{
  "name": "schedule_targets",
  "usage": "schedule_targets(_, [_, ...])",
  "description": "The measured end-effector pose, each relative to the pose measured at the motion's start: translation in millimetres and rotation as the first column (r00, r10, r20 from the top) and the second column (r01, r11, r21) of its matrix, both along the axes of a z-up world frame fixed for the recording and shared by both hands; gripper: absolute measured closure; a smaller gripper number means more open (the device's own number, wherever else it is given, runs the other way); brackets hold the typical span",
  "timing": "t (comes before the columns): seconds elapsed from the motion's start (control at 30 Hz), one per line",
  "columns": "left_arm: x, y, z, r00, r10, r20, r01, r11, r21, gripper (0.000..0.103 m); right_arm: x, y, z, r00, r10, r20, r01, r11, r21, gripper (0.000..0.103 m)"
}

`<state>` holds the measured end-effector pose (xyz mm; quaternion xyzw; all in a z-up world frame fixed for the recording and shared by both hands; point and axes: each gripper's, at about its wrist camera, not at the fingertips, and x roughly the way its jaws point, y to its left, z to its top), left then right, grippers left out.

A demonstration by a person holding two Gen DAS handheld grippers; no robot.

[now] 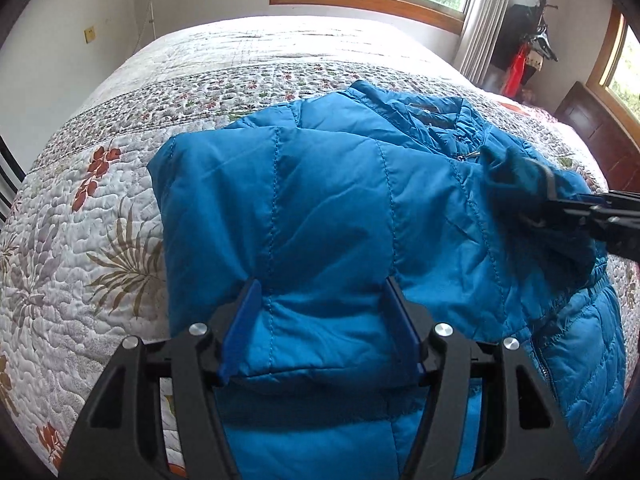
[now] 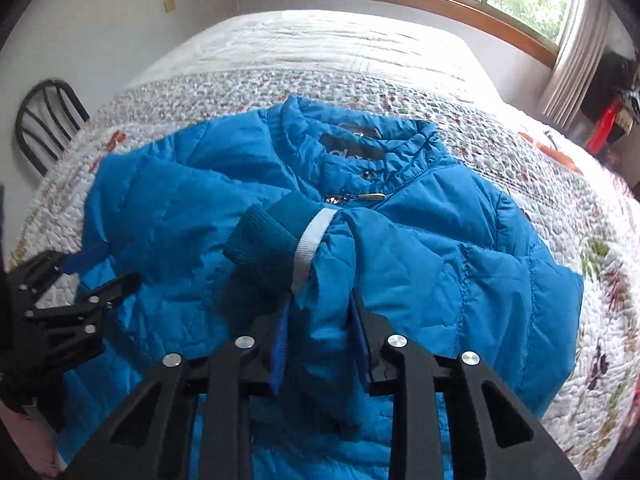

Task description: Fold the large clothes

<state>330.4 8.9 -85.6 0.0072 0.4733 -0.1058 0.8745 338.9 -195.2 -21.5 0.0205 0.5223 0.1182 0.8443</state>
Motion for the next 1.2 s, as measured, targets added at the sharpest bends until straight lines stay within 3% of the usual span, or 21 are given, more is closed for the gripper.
schedule_targets(0.13, [-0.1,1.4,0.1,1.000,0.002,-0.002,-0.002,1.000,-0.006,0.041,-18.5,-65.3,11.0,0.994,-0.110,-0.010,0.110,0.985,0.134,0.072])
schedule_targets(0.17, [-0.2,1.8,0.0,1.000,0.003,-0.002,-0.003,1.000,-0.006,0.041,-22.9,-81.2,11.3,0.990,-0.142,-0.009,0.142,0.980,0.142,0.067])
schedule_targets(0.27, [-1.1,2.0,1.3,1.000,0.009,-0.002,-0.009,1.000,-0.004,0.041,-42.8,-131.2,12.8,0.967,-0.253,0.018,0.248,0.958,0.147,0.037])
schedule_targets(0.3, [-1.8,2.2,2.7,1.000,0.012,-0.003,-0.012,1.000,-0.006,0.041,-47.1,-145.6,11.4,0.962,-0.272,0.014,0.265,0.947,0.184,0.033])
schedule_targets(0.37, [-4.7,3.1,7.6,1.000,0.015,-0.001,-0.015,1.000,-0.022,0.041,-48.7,-168.8,5.6,0.963,-0.269,-0.016,0.261,0.919,0.296,0.032])
schedule_targets(0.43, [-9.2,3.0,13.3,1.000,0.014,0.010,-0.013,0.999,-0.036,0.041,-44.3,-178.0,-2.5,0.964,-0.262,-0.045,0.260,0.901,0.347,0.032])
schedule_targets(0.53, [-15.0,-2.3,17.0,1.000,0.003,0.027,-0.002,0.999,-0.035,0.041,-33.0,-172.0,-17.1,0.958,-0.276,-0.076,0.286,0.917,0.279,0.032])
schedule_targets(0.7, [-12.2,-12.5,2.0,1.000,-0.011,0.015,0.011,1.000,0.014,0.040,-27.1,-157.7,-40.4,0.952,-0.295,-0.085,0.303,0.945,0.120,0.056])
schedule_targets(1.03, [-10.1,-14.2,-9.9,1.000,-0.021,0.021,0.020,0.999,0.033,0.039,-24.5,-149.5,-60.8,0.945,-0.322,-0.060,0.325,0.945,0.044,0.056])
schedule_targets(1.2, [-22.5,-12.2,1.9,0.999,-0.007,0.035,0.005,0.999,0.044,0.039,-42.2,-155.2,-39.6,0.952,-0.306,0.015,0.303,0.946,0.112,0.052])
